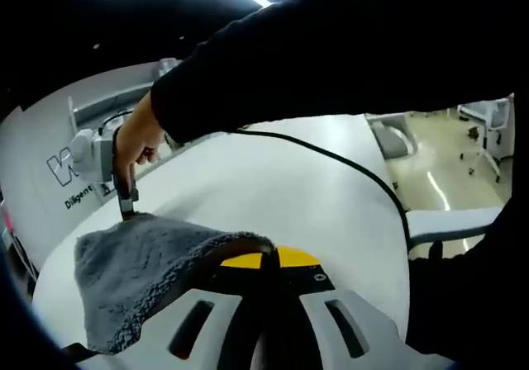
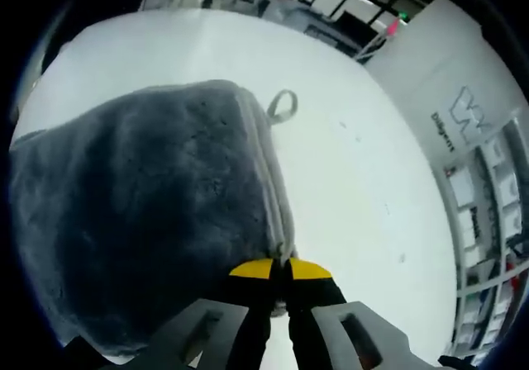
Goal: Open the folded towel by lifting each exposed corner and separating the folded layers until the towel lies flat within the target outline without major curled edges
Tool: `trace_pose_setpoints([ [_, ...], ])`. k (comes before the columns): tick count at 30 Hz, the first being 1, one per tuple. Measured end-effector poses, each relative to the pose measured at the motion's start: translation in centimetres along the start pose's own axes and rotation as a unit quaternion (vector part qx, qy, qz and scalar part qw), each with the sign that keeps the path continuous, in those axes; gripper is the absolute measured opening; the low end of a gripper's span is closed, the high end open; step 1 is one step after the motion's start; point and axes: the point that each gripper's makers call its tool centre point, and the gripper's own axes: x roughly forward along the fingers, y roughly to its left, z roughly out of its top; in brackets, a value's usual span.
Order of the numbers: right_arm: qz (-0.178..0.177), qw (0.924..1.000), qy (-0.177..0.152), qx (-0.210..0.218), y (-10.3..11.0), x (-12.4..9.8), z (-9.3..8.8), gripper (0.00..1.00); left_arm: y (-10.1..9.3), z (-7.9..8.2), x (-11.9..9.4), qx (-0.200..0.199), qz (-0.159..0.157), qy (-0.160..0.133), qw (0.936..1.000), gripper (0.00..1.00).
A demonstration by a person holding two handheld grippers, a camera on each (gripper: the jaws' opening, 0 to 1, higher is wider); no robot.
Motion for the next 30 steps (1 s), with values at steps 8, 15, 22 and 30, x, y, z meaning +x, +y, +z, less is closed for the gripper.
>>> trace_pose_setpoints([
  [8,-0.003,0.9998,-0.013,0.014,0.7,-0.3,0.1,0.00,-0.1,0.1,0.3,-0.003,-0.001,-0.002,1.0000,0.01],
  [15,-0.005,0.9999,-0.015,0.004,1.0,-0.2,0.6,0.00,0.0,0.3,0.7,-0.009,-0.001,-0.004,1.0000,0.02],
  [22,-0.005,0.9998,-0.019,0.005,0.5,0.1,0.5,0.00,0.0,0.3,0.7,-0.008,-0.004,-0.006,0.9999,0.02],
  [30,-0.010,0.9995,-0.027,0.009,0.2,0.3,0.6,0.00,-0.2,0.3,0.7,-0.018,-0.010,-0.009,0.9998,0.05],
])
